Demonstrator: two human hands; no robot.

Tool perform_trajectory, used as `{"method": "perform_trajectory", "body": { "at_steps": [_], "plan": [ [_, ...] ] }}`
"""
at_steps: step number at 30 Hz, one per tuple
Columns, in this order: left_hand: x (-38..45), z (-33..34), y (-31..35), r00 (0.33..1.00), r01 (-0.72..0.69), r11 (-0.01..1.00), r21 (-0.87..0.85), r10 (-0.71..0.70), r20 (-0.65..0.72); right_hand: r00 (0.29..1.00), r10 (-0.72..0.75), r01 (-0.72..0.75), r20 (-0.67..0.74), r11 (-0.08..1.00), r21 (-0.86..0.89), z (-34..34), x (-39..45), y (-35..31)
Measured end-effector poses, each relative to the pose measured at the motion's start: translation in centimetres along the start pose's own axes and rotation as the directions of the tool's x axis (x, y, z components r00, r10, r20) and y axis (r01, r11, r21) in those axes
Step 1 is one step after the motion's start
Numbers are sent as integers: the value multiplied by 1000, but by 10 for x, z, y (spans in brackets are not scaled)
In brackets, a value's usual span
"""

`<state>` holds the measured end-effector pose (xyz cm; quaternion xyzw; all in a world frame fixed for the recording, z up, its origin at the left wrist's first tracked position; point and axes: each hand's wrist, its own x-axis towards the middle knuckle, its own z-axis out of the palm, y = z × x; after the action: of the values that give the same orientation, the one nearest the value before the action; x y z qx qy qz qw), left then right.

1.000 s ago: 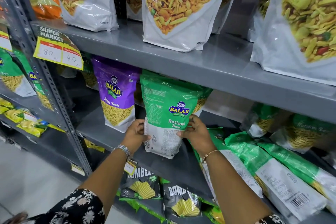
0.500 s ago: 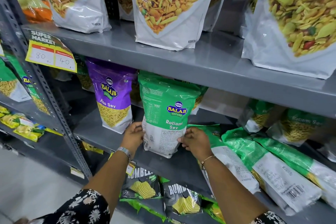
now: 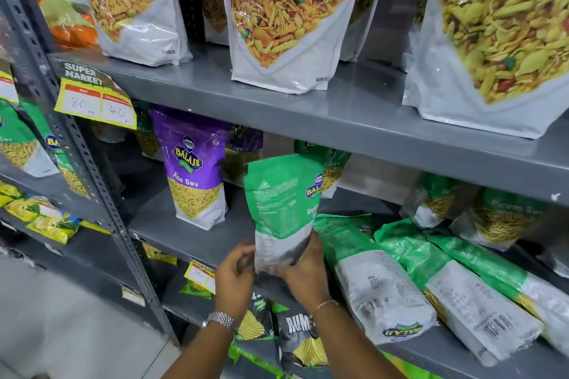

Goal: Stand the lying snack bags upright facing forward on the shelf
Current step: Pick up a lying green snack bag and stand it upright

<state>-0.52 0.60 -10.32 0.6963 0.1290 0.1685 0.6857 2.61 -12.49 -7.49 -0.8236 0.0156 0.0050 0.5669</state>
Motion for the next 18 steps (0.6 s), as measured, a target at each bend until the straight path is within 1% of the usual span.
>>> {"method": "perform_trajectory", "body": {
  "at_steps": [3, 5, 8, 11, 12, 13, 15, 18],
  "plan": [
    [-17, -1, -3, 999, -36, 999, 25, 36, 2, 999, 30, -30, 31, 1000, 3, 13, -8, -9],
    [-28, 1, 3, 998, -61, 995, 85, 61, -2, 998, 24, -22, 64, 999, -32, 12, -8, -15],
    [-36, 5, 1, 989, -142, 978, 152, 133, 72, 998, -7, 12, 59, 997, -81, 10, -5, -14],
    [-34, -3, 4, 977, -173, 965, 198, 144, 155, 989, -41, 38, 139, 999, 22, 1, 1, -2],
    [-31, -7, 8, 977, -172, 961, 216, 139, 161, 984, -40, 39, 175, 999, 7, -6, 5, 0],
    [-25, -13, 9, 981, -154, 962, 225, 121, 154, 978, -19, 32, 209, 998, -59, -17, 7, 0],
    [-7, -24, 8, 987, -90, 975, 203, 60, 148, 965, 54, -15, 258, 988, -151, -36, 17, -1],
    [25, -32, 8, 983, 6, 993, 116, -27, 183, 959, 139, -86, 246, 973, -215, -46, 40, 6]
  ]
}}
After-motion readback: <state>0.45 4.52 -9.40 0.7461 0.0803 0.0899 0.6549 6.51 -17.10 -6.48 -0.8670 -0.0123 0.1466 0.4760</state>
